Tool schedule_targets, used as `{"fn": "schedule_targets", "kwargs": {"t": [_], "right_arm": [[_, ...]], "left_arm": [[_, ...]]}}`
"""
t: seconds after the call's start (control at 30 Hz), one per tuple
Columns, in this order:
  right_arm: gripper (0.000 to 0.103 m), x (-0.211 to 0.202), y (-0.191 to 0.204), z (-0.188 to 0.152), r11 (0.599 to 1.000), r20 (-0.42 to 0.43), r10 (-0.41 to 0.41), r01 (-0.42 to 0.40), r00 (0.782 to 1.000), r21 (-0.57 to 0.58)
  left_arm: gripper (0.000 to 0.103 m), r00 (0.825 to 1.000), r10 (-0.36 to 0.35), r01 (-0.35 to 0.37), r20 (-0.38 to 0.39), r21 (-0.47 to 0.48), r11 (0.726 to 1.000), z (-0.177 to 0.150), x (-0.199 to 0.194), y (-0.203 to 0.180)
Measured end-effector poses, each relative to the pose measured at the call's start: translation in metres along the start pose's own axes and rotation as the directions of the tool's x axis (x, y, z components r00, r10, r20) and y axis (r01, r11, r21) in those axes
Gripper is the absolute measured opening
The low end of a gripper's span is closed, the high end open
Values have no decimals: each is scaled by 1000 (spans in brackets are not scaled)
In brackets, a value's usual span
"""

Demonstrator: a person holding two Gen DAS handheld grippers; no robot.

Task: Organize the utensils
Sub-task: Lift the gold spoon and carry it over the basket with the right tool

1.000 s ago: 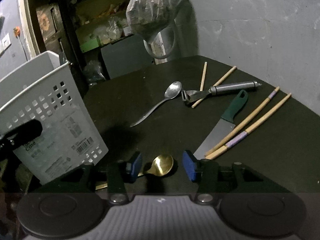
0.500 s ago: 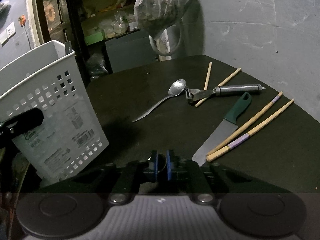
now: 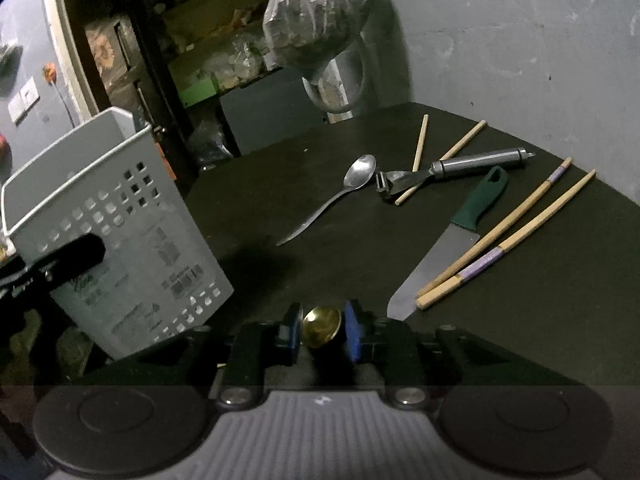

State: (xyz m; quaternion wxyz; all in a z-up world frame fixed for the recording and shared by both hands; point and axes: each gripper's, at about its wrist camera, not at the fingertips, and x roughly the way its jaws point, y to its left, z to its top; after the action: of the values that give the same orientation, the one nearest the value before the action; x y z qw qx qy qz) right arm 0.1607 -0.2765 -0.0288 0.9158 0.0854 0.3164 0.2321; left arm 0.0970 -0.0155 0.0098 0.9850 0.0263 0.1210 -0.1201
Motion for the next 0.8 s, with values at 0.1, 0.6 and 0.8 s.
{"fn": "schedule_targets", "kwargs": {"t": [0.1,0.6,0.8], "right_arm": [[8,1,7,-1,999,-11,-23,23,1000,-41],[2,-30,17,3,994,160,-77,89,984,-67],[1,-62,52,13,948,316,-148,225,937,-226]], "left_arm": [[76,1000,0,0,0,1,1000,0,0,0],[76,1000,-1,1,-1,1,1000,-1,1,0],[76,1000,-1,1,-1,0,1000,-1,1,0]]}}
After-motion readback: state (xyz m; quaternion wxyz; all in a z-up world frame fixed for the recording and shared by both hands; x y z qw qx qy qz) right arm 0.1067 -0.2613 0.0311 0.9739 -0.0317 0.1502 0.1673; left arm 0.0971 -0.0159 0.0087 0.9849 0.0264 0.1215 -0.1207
